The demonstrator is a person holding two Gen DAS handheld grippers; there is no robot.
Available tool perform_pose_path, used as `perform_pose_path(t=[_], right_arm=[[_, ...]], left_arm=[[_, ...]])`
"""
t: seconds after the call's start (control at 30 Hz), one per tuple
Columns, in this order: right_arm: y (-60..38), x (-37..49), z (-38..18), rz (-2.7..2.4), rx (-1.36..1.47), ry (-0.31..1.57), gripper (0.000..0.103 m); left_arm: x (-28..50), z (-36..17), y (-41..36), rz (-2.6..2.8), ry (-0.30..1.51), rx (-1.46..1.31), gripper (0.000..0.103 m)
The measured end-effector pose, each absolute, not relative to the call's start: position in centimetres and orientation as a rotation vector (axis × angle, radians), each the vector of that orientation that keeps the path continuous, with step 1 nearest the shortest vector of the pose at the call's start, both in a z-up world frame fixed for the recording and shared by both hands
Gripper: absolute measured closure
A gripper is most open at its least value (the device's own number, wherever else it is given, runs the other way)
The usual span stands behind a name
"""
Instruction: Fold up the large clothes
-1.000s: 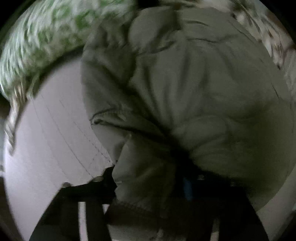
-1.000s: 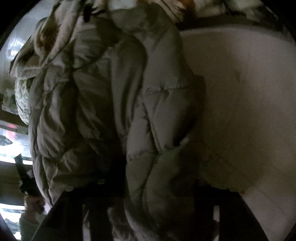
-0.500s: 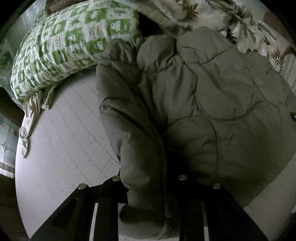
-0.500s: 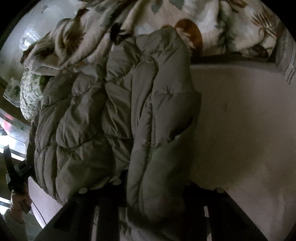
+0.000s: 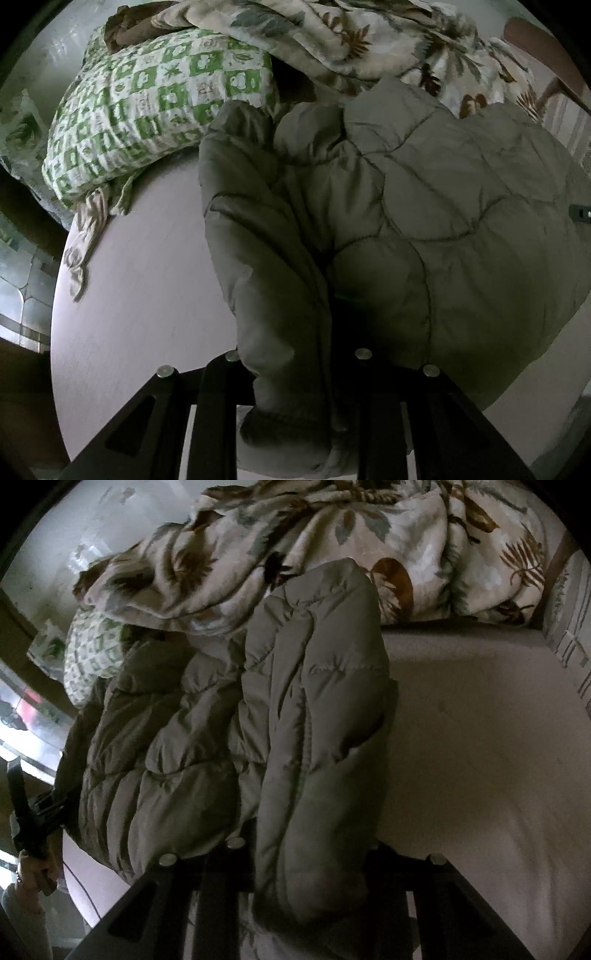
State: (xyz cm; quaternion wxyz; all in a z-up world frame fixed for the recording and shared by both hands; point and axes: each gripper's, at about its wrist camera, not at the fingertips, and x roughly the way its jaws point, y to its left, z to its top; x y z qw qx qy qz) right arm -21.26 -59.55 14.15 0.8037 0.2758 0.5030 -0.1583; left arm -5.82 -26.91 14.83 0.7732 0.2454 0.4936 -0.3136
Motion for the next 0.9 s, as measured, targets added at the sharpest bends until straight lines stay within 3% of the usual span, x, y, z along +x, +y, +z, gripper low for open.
perform_pose_path(t=[0.47, 0.77, 0.9], right_arm=[[-53.1, -30.9, 14.1, -0.291, 0.552, 1.119, 0.076], [-53.2, -33.4, 8.0, -0.335, 0.617, 1.163, 0.075], [-53.7, -34.1, 5.9, -0.345, 0.674, 1.15, 0.069]], left_arm=[[-14.2, 14.1, -19.9, -0.689, 1.113, 0.514, 0.077], [-14.2, 9.7, -19.0, -0.643, 1.141, 0.488, 0.073], [-14.4, 9.1, -19.3, -0.62, 1.129, 0.489, 0.071]])
